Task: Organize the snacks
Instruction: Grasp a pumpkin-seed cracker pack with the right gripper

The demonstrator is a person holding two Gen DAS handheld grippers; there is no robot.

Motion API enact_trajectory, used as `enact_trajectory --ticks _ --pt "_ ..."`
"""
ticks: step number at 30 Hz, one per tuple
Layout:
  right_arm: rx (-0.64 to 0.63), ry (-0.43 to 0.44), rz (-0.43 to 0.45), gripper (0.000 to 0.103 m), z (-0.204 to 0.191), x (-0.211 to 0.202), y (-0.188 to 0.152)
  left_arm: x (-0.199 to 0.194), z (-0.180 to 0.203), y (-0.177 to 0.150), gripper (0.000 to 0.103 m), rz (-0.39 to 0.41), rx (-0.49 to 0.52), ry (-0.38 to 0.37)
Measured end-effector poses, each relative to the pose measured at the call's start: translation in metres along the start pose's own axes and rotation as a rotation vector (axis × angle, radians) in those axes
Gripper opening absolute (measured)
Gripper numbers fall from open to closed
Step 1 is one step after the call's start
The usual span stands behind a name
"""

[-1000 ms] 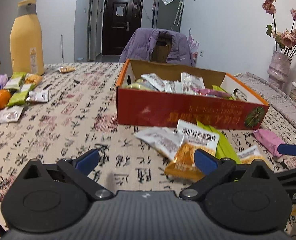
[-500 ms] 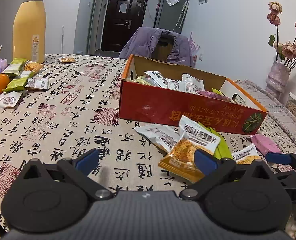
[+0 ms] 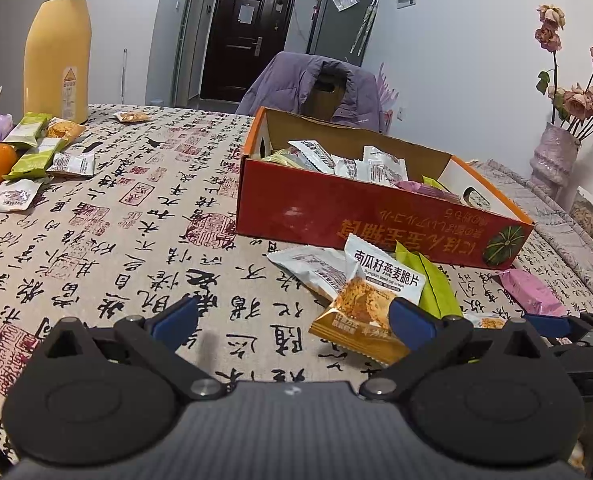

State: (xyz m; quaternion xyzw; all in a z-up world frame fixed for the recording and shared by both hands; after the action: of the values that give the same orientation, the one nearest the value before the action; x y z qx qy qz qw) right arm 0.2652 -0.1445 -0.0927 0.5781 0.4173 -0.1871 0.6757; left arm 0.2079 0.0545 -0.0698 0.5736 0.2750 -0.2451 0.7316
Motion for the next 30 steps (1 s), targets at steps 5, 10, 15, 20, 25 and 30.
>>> enact_trajectory --ticks 5,10,15,20,25,30 --pt "-0.009 0.004 -0.004 0.103 0.0 0.0 0.0 0.0 0.0 0.0 0.103 0.0 0.0 0.0" --pt "-0.006 0.01 -0.001 0.101 0.001 -0.002 -0.001 0.0 0.0 0.0 0.103 0.002 -0.004 -0.002" --pt "-0.012 0.015 0.039 0.067 0.001 -0.012 -0.004 -0.001 -0.002 0.0 0.103 0.002 -0.009 -0.005" --pt "-0.022 -0.028 0.072 0.051 0.002 -0.021 -0.006 0.0 -0.001 0.0 0.103 0.001 -0.01 -0.005" --pt "-0.012 -0.063 0.157 0.05 0.013 -0.043 -0.002 0.001 0.0 0.0 0.103 -0.001 -0.009 -0.003" --pt "0.037 -0.133 0.187 0.05 0.047 -0.052 0.001 0.001 -0.001 0.0 0.103 -0.003 -0.007 0.003"
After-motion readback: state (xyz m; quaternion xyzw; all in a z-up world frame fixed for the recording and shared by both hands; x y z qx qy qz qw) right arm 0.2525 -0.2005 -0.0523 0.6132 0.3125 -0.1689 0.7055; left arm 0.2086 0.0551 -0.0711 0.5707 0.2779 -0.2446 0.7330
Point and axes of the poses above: each gripper's, at about its wrist camera, not at the fingertips, and x roughly the way its jaws point, z to its right, y to its top, the point moved 7 cm from there along x, roughly the way its jaws point, and after that the axes turned 10 degrees about -z, right-handed, at the moved point
